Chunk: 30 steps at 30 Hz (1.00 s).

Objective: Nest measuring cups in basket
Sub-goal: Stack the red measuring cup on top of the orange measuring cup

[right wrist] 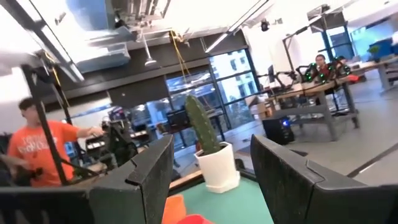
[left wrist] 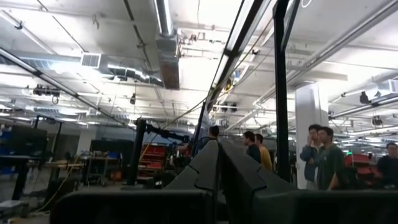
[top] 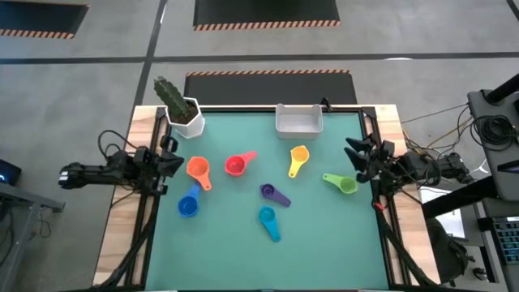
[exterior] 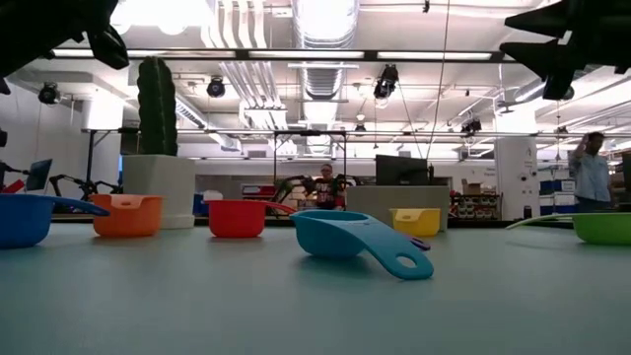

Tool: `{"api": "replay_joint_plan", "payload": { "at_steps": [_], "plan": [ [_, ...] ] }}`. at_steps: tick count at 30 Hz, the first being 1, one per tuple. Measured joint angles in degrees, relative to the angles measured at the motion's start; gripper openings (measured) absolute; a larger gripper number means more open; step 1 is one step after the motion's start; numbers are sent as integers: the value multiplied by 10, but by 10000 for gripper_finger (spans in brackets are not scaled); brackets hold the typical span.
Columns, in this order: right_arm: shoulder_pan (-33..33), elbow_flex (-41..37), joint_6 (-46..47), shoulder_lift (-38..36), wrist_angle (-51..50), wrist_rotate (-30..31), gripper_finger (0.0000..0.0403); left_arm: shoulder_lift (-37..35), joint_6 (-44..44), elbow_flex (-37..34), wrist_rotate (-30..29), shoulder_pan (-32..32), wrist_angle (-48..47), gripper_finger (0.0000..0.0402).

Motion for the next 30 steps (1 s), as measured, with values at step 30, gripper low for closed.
{"api": "replay_joint_plan", "payload": {
  "at_steps": [30],
  "plan": [
    [0, 148, 33, 249, -5, -16, 201, 29, -34, 0, -58, -1, 24, 0]
  ]
}}
